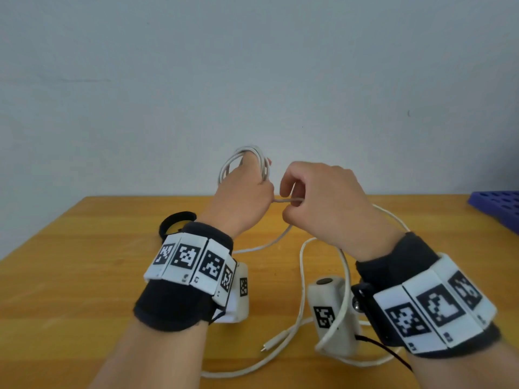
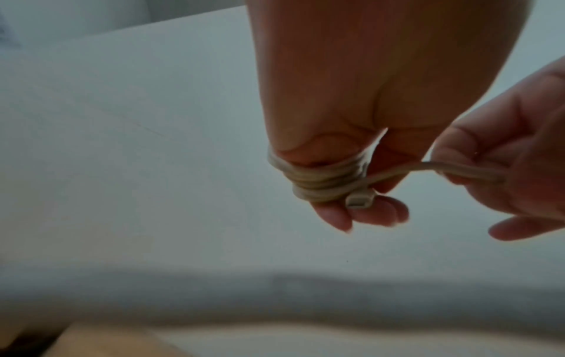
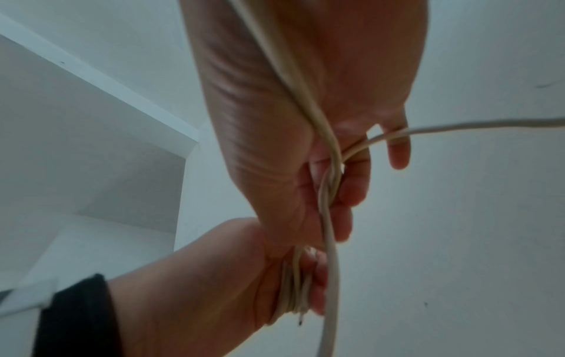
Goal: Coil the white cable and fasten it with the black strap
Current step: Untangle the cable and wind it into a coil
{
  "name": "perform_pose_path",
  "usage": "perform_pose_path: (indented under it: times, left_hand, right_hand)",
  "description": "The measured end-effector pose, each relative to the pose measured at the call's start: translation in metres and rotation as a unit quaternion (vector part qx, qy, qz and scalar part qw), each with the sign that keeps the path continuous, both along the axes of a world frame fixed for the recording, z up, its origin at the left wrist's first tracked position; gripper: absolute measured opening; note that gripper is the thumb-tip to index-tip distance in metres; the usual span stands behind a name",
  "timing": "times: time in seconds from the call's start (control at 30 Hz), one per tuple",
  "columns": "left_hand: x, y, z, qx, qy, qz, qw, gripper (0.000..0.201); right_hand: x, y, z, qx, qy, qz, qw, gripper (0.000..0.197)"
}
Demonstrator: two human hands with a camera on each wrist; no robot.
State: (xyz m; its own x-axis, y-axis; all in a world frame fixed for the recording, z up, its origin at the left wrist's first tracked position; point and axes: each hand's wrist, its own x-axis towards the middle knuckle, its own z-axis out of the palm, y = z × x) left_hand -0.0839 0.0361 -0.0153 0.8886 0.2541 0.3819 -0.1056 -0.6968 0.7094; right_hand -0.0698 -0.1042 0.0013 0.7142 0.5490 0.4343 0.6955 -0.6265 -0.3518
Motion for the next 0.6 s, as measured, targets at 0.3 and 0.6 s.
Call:
perform_pose_path:
  times: [0.3, 0.6]
  left_hand:
    - [-0.008, -0.004, 0.009, -0.081, 0.088, -0.109, 0.987, 0.018]
    - [-0.014, 0.000, 0.015, -0.155, 0.050, -0.151, 0.975, 0.021]
  right_hand:
    - [0.012, -0.005, -0.004, 0.097, -0.084, -0.002, 0.992, 0.019]
    - [0.036, -0.022, -0.013, 0.088, -0.117, -0.079, 0.986, 0.021]
